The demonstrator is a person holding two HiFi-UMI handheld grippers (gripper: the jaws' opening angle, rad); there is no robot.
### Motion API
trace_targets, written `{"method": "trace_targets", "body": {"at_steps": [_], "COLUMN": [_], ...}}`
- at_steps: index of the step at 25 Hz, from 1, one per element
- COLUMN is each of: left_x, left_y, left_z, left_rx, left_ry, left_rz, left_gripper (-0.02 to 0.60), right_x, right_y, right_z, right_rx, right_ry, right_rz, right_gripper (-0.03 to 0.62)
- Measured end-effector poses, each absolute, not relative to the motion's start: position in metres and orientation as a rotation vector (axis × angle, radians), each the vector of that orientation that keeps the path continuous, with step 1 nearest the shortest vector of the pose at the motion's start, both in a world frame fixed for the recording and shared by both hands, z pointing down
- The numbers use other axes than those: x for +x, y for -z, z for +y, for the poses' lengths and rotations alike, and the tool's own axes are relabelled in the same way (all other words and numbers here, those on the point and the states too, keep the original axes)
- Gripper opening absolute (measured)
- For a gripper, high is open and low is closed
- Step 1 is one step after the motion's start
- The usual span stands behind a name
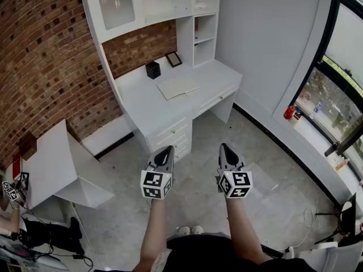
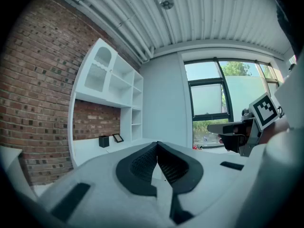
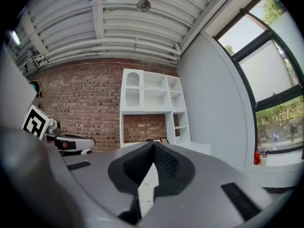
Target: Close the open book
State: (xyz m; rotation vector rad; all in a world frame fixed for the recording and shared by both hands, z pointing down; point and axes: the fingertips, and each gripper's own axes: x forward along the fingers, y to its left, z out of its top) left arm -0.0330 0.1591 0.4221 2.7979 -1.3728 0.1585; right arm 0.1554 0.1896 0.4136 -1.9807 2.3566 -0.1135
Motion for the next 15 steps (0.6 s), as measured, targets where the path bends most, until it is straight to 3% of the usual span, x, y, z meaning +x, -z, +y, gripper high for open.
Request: {"method": "trace_targets", "body": {"at_steps": [15], "left_x": [-0.0395], "left_y": [-0.427], "left_z": [0.1617], "left_rx": [2.79], "left_ry": [-0.161], "left_rz": [-1.373], "left_gripper": [0.009], "right_x": [0.1487], "right_y": [-0.4186], "right_z": [0.193], "right_rx": [-1.975], "right_ry": [0.131], "right_rz": [2.359], "right_gripper": [-0.003]}}
